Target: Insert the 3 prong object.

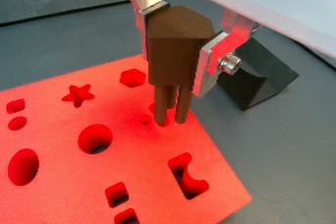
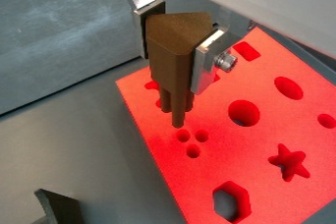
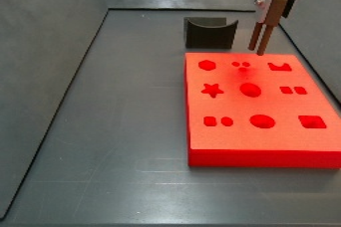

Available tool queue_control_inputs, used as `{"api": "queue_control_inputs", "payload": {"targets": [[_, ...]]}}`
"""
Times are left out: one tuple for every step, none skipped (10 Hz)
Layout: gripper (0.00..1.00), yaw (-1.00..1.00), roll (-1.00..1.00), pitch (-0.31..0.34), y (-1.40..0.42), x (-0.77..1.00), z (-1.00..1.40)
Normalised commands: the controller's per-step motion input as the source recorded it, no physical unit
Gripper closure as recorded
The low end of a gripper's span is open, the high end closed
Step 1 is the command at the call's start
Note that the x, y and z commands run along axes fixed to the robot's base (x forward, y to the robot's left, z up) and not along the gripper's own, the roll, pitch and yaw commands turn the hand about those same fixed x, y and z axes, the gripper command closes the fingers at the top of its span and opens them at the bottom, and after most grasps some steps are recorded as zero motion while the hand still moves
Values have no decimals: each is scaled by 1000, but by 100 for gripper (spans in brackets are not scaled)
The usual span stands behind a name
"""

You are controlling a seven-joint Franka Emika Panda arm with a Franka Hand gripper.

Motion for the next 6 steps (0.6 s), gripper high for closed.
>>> {"api": "queue_control_inputs", "payload": {"targets": [[100, 0, 0, 46, -31, 26, -174], [100, -226, -7, 136, -6, 0, -360], [100, -303, -43, 179, 0, 46, -426], [100, -266, -120, 161, 0, 206, -380], [100, -251, -137, 140, 0, 200, -254], [100, -157, -51, 99, 0, 80, -97]]}}
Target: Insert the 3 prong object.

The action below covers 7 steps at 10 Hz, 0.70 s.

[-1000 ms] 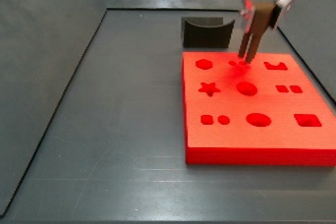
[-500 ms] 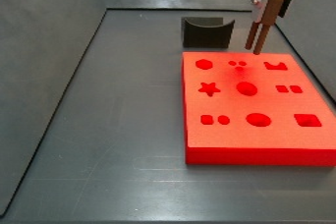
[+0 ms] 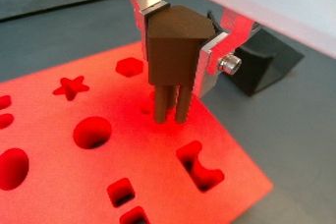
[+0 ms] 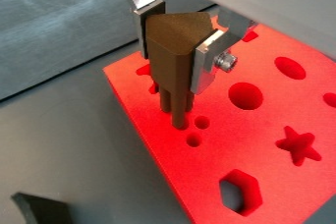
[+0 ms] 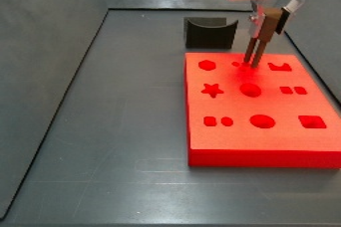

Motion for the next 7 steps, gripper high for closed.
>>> {"api": "queue_control_inputs", "payload": {"targets": [[100, -54, 0, 4, 0, 0, -49], [100, -49, 71, 29, 0, -114, 0], [100, -66, 90, 0, 0, -383, 46], [100, -83, 74, 0, -60, -480, 77], [100, -49, 9, -34, -154, -249, 0], [100, -23, 0, -9, -146, 0, -60], [100, -37, -41, -13, -54, 154, -217]]}}
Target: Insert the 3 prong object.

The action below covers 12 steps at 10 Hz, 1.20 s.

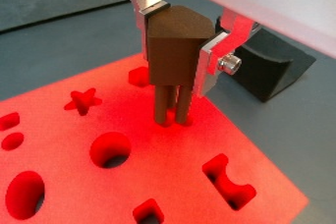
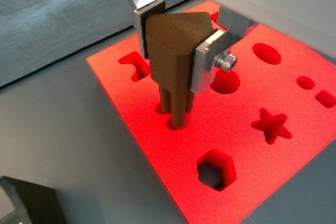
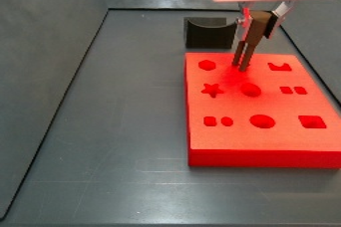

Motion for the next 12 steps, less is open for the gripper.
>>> {"api": "queue_control_inputs", "payload": {"targets": [[100, -51, -7, -19, 0, 226, -231], [100, -51, -43, -6, 134, 31, -183], [100, 0, -44, 0, 231, -49, -131], [100, 0, -60, 0, 163, -174, -106], [100, 0, -26, 0, 0, -217, -186], [100, 0, 0, 0, -103, -63, -303], [100, 0, 0, 0, -100, 0, -323], [100, 0, 0, 3, -74, 97, -297], [100, 0, 0, 9, 0, 209, -271], [100, 0, 0, 10, 0, 231, -257], [100, 0, 0, 13, -3, 323, -231], [100, 0, 0, 9, 0, 140, -203]]}}
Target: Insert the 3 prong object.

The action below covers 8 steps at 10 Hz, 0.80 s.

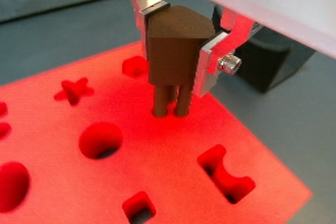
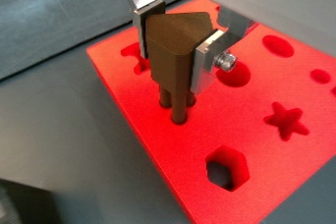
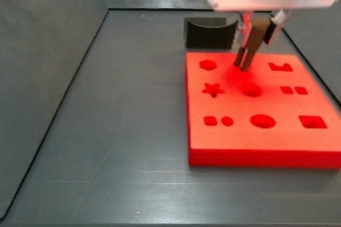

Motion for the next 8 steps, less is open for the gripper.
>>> {"api": "queue_control_inputs", "payload": {"targets": [[100, -3, 0, 39, 0, 0, -117], [100, 0, 0, 0, 0, 0, -91], [100, 0, 64, 101, 0, 0, -431], [100, -111, 193, 194, 0, -191, -274], [100, -177, 143, 121, 0, -154, -291], [100, -143, 27, 34, -77, 0, -417], [100, -114, 0, 0, -11, 0, -771], [100, 0, 0, 0, 0, 0, -1000]]}}
